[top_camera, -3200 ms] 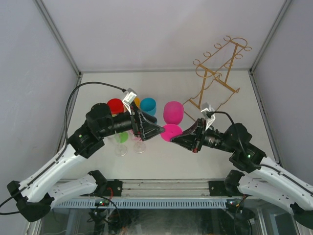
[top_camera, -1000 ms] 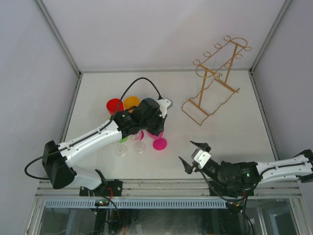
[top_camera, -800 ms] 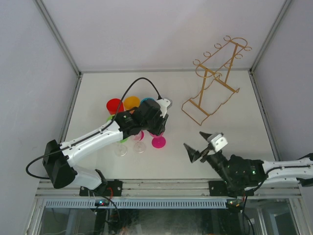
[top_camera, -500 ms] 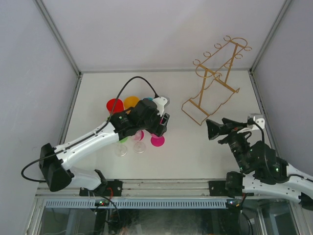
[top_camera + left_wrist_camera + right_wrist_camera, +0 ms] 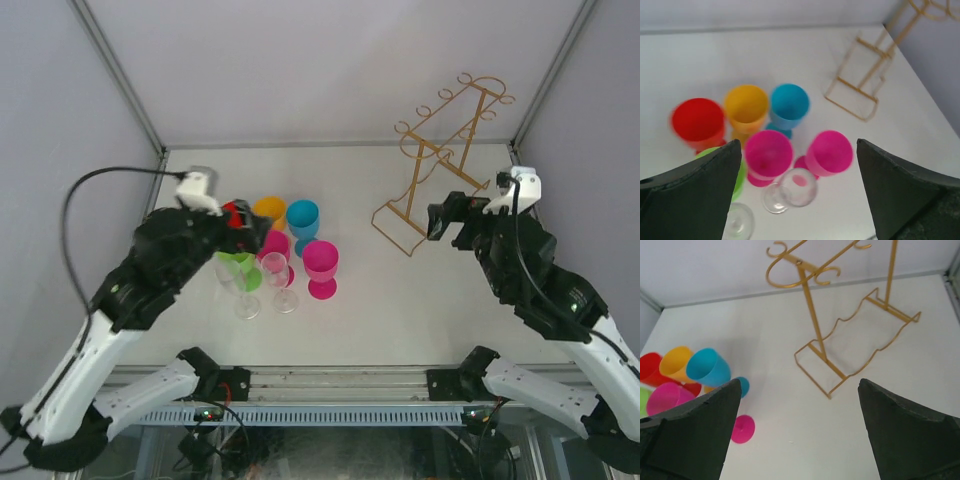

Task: Take the wine glass off the wine glass rack
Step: Reset both arms

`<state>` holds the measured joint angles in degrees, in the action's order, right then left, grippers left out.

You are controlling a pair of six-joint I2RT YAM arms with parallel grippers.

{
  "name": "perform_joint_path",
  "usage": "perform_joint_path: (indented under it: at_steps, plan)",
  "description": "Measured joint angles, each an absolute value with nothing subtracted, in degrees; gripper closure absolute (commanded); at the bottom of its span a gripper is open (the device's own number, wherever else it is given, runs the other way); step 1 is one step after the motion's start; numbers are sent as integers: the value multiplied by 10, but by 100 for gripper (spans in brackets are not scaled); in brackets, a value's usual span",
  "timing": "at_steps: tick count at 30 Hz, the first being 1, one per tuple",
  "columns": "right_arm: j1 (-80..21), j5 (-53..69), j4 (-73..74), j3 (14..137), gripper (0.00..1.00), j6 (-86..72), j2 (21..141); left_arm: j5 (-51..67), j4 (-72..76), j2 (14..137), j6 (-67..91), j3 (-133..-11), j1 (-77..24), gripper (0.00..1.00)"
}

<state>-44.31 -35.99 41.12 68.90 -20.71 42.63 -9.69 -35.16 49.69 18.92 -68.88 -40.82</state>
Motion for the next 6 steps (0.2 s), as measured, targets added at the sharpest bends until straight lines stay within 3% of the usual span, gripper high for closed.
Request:
perform_joint_path:
  at_steps: [6]
  plan:
    - [-450, -416, 444, 739, 0, -203, 452, -203, -398, 357, 196, -693, -344, 0]
